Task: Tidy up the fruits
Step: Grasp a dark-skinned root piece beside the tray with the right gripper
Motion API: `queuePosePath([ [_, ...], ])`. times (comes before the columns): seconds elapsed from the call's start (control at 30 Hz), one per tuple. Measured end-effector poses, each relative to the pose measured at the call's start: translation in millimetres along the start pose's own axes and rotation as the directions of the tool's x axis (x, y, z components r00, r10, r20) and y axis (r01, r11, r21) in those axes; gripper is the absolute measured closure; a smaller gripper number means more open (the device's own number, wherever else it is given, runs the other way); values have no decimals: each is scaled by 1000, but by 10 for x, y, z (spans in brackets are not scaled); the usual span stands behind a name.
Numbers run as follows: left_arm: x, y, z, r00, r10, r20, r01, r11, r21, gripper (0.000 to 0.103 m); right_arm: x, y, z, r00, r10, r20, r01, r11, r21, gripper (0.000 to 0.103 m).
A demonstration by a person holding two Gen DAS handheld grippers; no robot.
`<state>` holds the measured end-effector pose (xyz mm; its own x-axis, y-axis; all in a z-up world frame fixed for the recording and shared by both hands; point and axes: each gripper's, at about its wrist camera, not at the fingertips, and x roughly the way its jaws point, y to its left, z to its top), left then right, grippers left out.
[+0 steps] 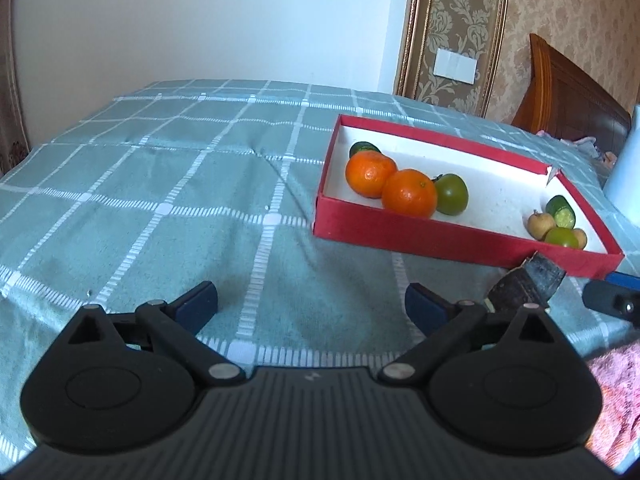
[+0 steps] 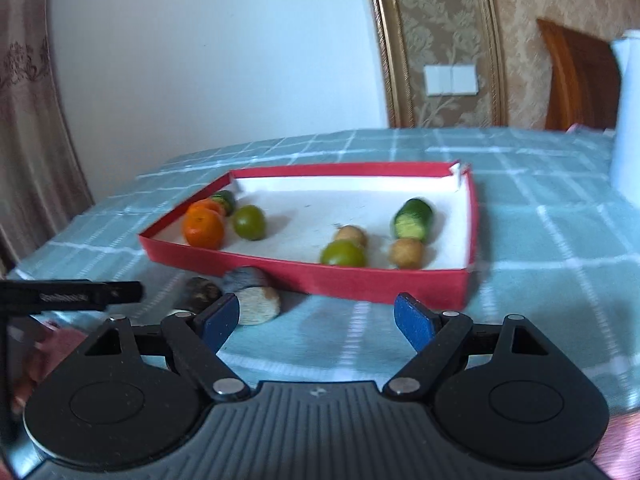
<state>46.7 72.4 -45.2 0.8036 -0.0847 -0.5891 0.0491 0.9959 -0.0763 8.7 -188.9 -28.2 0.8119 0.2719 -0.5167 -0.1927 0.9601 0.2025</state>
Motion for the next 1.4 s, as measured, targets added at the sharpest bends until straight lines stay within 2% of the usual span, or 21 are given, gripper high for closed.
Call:
queuePosePath([
  [0.1, 25, -42, 3, 1000, 11, -14, -10, 1000, 24, 0, 105, -1, 46, 999, 36, -34, -35, 999, 36, 18],
  [0.23, 44, -72, -1, 999, 26, -22, -25, 999, 43, 0, 216, 23, 103, 995, 78, -55, -74, 995, 71, 25],
  [0.4, 44, -66, 1, 999, 24, -21, -23, 999, 41, 0, 347, 101, 141, 994, 76, -81, -72, 996, 49, 30],
  [0.53, 59, -84, 1, 999, 37, -27, -35, 998, 58, 0, 388, 109, 154, 991, 102, -91, -95, 993, 75, 31],
  [0.6, 62, -88, 0, 999, 39, -28, -38, 997, 61, 0, 402, 102, 153, 987, 127, -95, -118, 989, 94, 36],
  [0.73, 65, -92, -1, 999, 40, -28, -38, 997, 62, 0, 466, 67, 157, 978, 178, -112, -158, 973, 168, 38],
  [0.83, 66, -93, -1, 999, 40, -28, -38, 997, 62, 0, 455, 100, 152, 982, 160, -104, -144, 979, 143, 42],
  [0.93, 67, -93, 0, 999, 40, -28, -38, 997, 62, 0, 436, 142, 125, 987, 122, -109, -111, 989, 99, 57],
  [1.0, 66, -90, -1, 999, 40, -28, -38, 997, 62, 0, 433, 180, 109, 984, 134, -117, -125, 989, 76, 64],
  [1.23, 62, -95, 0, 999, 38, -28, -36, 998, 61, 0, 377, 407, 29, 996, 43, -84, -50, 995, -88, 67],
  [1.3, 61, -90, -1, 999, 37, -28, -36, 998, 60, 0, 378, 462, 18, 998, -3, -64, -6, 990, -138, 67],
  [1.4, 61, -89, -1, 999, 37, -28, -35, 998, 59, 0, 407, 472, 27, 998, -7, -65, -4, 988, -156, 67],
])
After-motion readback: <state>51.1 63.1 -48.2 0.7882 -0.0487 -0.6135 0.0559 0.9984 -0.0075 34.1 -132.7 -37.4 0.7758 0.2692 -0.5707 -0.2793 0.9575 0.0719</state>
